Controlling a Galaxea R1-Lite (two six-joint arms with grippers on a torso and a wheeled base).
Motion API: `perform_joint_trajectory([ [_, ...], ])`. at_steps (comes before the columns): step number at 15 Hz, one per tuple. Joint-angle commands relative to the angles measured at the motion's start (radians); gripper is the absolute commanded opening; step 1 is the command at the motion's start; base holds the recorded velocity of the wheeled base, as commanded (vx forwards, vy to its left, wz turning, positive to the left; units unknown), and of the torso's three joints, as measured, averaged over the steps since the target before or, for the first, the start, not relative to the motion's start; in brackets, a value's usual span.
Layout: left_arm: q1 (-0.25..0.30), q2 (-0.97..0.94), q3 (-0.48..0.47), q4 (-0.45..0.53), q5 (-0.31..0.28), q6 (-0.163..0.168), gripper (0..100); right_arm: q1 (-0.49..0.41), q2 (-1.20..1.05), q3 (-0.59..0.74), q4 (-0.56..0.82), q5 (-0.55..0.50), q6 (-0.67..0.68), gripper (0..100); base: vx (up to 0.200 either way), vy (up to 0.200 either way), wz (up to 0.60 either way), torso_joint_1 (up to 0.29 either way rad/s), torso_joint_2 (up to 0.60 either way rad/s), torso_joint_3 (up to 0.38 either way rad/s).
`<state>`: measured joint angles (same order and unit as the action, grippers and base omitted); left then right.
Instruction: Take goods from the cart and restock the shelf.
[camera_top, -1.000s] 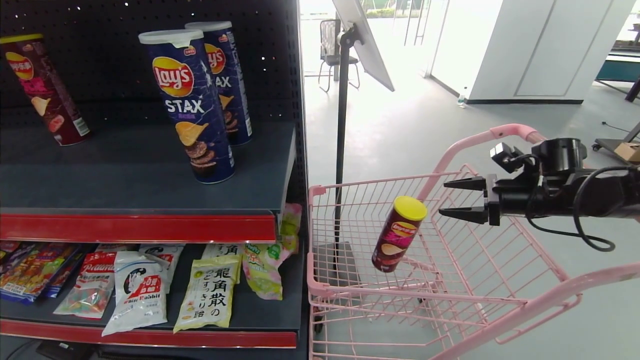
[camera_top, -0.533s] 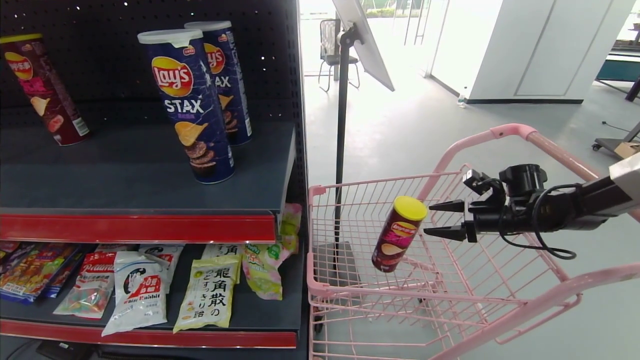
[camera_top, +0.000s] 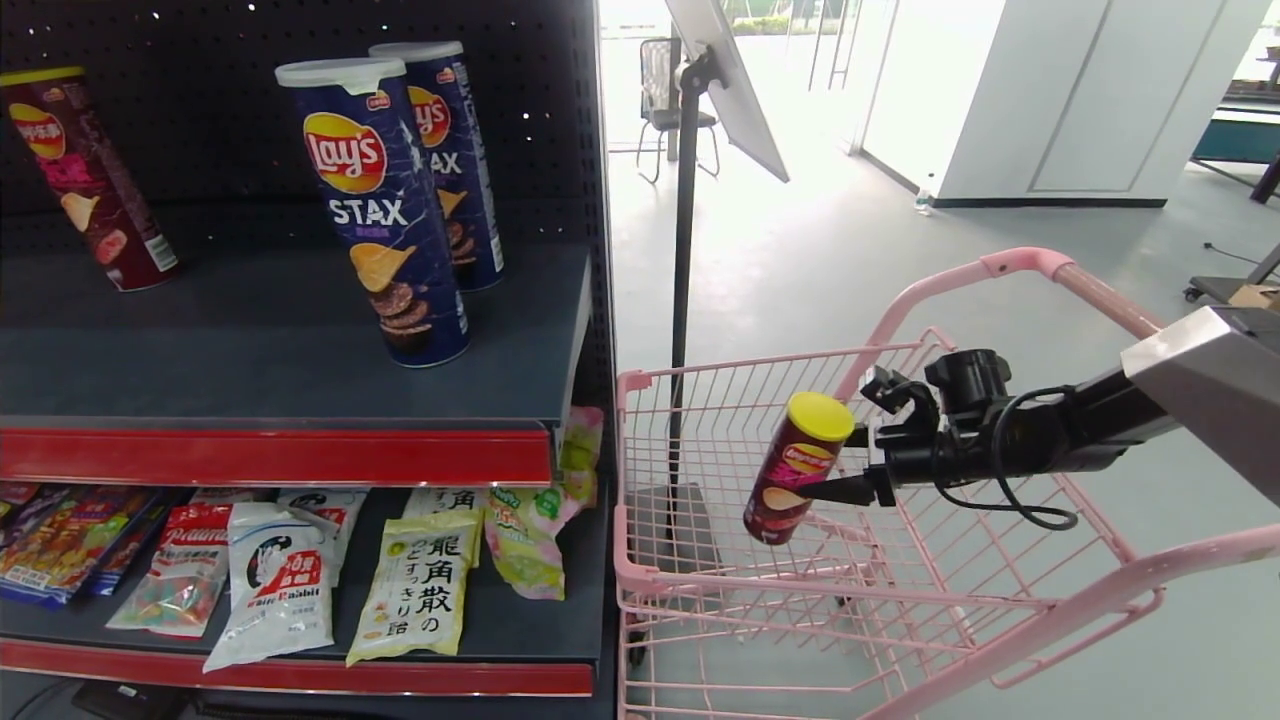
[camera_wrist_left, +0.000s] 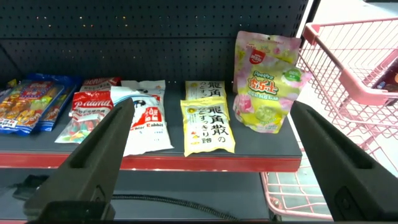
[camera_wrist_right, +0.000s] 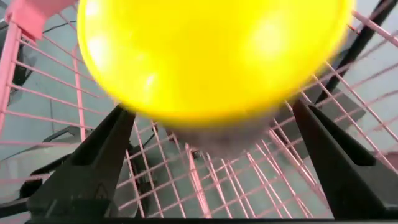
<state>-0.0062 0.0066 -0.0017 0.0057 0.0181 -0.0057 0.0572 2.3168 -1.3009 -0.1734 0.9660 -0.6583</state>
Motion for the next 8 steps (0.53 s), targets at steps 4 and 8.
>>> perform_joint_trajectory([
  [4,0.000,0.001,0.000,0.000,0.000,0.000,100,0.084,0.024,-0.094,0.000,0.000,0.059,100,0.000,0.000,0.00,0.000,0.00,0.000],
  [8,0.000,0.001,0.000,0.000,0.000,0.000,100,0.104,0.001,-0.084,0.002,-0.001,0.069,0,0.000,0.000,0.00,0.000,0.00,0.000],
])
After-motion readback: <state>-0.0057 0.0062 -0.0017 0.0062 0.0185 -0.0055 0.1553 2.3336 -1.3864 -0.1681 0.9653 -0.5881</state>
